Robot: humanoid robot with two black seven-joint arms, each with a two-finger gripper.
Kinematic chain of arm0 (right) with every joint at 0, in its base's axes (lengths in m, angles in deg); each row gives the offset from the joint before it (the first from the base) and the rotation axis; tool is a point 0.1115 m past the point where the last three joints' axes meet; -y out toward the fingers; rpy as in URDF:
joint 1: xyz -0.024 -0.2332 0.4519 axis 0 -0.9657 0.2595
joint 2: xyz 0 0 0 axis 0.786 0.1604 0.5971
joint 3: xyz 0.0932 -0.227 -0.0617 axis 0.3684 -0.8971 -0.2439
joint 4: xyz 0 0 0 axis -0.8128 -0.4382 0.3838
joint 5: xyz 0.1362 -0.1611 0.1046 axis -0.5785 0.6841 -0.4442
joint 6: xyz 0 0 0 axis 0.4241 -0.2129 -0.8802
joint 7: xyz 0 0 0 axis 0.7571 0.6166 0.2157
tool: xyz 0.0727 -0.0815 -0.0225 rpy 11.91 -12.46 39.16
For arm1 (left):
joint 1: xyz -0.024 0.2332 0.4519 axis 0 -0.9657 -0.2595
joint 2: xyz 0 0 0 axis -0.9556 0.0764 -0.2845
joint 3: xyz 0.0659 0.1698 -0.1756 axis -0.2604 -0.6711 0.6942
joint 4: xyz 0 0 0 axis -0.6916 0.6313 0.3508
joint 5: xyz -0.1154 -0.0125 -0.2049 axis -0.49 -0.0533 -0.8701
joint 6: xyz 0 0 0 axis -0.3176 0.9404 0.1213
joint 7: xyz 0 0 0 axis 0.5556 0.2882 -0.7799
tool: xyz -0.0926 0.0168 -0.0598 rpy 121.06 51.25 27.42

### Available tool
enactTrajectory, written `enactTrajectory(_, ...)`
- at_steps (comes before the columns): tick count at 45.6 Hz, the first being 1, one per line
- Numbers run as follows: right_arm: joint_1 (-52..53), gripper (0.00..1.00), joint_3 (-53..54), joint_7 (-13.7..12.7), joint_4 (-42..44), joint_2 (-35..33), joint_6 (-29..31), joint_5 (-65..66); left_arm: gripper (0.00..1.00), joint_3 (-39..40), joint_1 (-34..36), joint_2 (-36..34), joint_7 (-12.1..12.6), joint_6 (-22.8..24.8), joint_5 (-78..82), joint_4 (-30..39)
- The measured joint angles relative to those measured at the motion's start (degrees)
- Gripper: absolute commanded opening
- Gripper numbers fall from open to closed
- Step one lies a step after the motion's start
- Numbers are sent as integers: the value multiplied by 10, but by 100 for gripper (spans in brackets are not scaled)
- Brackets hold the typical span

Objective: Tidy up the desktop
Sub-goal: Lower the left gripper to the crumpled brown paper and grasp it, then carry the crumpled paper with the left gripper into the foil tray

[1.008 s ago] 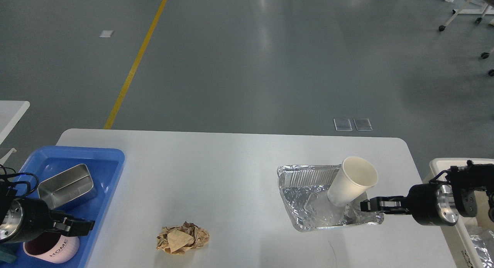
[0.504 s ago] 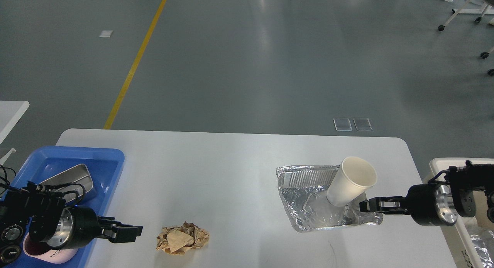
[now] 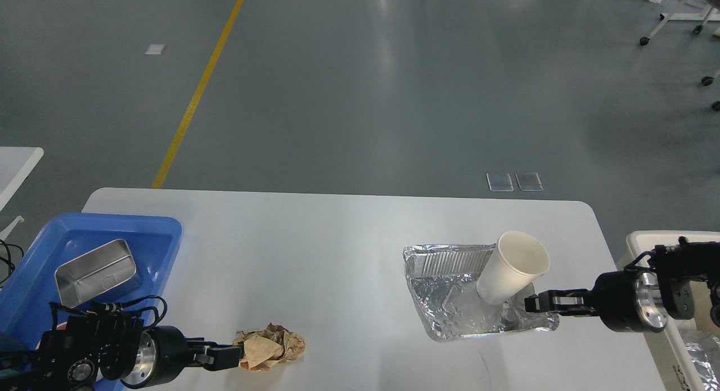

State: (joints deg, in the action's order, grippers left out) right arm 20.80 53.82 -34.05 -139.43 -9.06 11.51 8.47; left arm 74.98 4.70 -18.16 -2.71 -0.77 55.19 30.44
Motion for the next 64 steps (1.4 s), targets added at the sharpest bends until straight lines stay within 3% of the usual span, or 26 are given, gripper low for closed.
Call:
enactTrajectory(8,-3,0,0,0,0,-2,0,0,81,-2,-3,46,-3,-18,35,-23)
enactTrajectory(14,-4,0,0,0,0,-3,0,0,68,-10,-3,58,-4,-29,45,-40)
enactTrajectory(18,-4,0,0,0,0,-2,0,0,53,-15,-3,67,-5,-30,45,-45)
enactTrajectory(25,-4,0,0,0,0,-1,0,0,6,-32,-6,74,-5,-22,46,-51)
enactTrajectory(27,-4,0,0,0,0,-2,0,0,1,-34,-7,75,-5,-13,46,-52)
enactTrajectory(33,-4,0,0,0,0,-4,0,0,0,-28,-7,75,-11,26,46,-54)
enactTrajectory(42,-5,0,0,0,0,-5,0,0,0,-24,2,65,-24,41,47,-50)
enactTrajectory(49,-5,0,0,0,-1,-5,0,0,0,-2,10,44,-48,63,45,-33)
enactTrajectory(64,-4,0,1,0,-1,0,0,0,0,117,40,13,-79,181,-17,8)
